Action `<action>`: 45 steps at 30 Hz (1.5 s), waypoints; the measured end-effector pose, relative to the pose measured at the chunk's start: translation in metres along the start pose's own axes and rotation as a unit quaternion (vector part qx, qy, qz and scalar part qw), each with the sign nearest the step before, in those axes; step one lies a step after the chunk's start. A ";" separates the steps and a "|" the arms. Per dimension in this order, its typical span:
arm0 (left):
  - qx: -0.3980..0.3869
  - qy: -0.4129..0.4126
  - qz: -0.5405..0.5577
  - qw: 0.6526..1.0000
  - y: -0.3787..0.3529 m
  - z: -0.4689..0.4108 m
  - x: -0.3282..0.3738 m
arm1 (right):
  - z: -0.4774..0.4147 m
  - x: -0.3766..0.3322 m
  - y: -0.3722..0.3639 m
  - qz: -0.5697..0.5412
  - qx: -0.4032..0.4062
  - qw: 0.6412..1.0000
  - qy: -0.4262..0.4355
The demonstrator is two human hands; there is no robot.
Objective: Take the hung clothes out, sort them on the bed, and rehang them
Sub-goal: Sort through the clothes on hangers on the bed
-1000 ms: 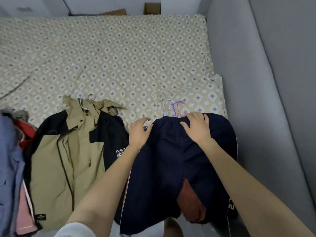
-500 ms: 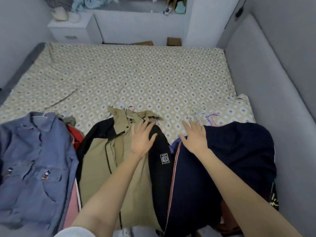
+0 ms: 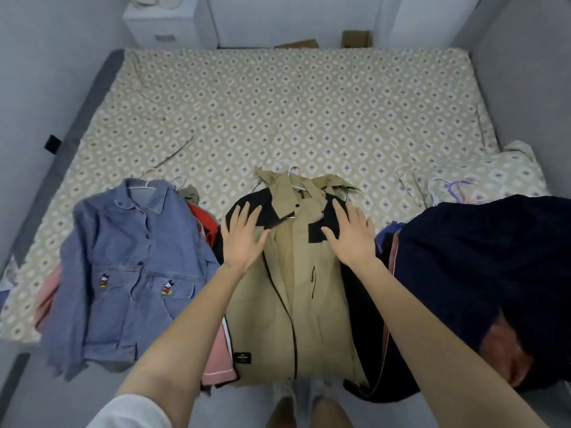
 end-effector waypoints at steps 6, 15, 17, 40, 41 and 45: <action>-0.003 0.019 0.008 1.000 -0.042 -0.031 -0.039 | -0.057 -0.011 -0.050 -0.012 -0.031 0.999 0.001; -0.048 0.089 0.020 0.995 -0.142 -0.096 -0.110 | -0.151 -0.011 -0.150 -0.031 -0.062 0.998 -0.005; -0.041 0.094 0.019 0.995 -0.156 -0.114 -0.120 | -0.171 -0.008 -0.167 -0.031 -0.057 0.998 -0.007; 0.042 0.049 -0.044 0.997 -0.195 -0.202 -0.161 | -0.250 0.005 -0.225 0.015 -0.028 0.997 -0.066; 0.050 0.037 -0.037 0.997 -0.187 -0.199 -0.153 | -0.246 0.004 -0.220 0.014 -0.019 0.997 -0.068; 0.054 0.018 0.000 0.998 -0.157 -0.182 -0.131 | -0.222 0.002 -0.195 -0.011 0.011 0.997 -0.075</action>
Point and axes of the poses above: each hand's wrist, its own z-axis away from the middle knuckle, its own y-axis out of the back of the hand, x = y × z, the point moved 9 cm from there along -z, towards the middle knuckle, and after that the axes turned 15 degrees about z, right-handed, at the moved point
